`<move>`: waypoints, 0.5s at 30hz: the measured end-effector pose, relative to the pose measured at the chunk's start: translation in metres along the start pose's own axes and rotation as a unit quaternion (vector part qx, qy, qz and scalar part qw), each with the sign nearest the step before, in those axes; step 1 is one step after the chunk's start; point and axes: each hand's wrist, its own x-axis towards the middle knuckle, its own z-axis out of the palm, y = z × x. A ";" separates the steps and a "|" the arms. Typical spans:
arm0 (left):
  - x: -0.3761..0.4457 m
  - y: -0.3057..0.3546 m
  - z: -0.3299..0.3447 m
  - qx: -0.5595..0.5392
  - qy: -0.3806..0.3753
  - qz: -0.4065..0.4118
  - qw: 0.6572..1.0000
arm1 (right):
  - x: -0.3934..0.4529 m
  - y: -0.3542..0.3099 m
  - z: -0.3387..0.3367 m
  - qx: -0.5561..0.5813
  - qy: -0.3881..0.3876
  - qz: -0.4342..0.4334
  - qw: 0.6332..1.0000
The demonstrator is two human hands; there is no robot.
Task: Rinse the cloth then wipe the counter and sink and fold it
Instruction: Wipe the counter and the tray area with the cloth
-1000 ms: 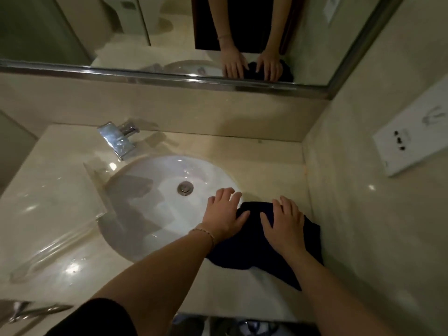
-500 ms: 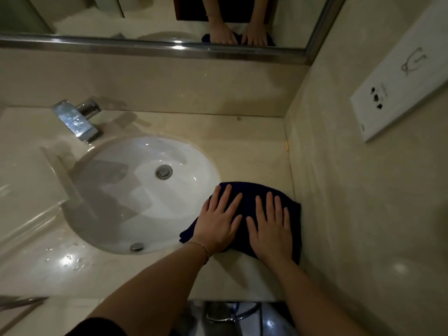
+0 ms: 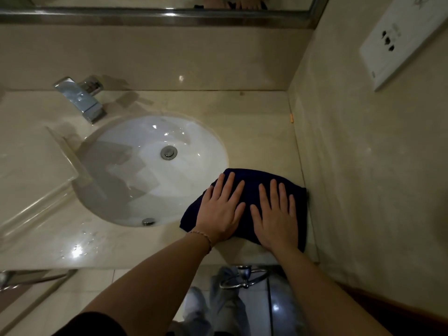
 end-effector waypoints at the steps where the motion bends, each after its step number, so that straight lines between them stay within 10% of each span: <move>1: -0.001 0.000 0.000 0.002 -0.002 0.003 1.000 | -0.002 -0.001 0.000 0.002 0.001 0.003 1.000; 15: 0.034 0.004 -0.005 -0.021 -0.012 -0.006 1.000 | 0.029 0.010 -0.003 0.000 0.015 0.003 1.000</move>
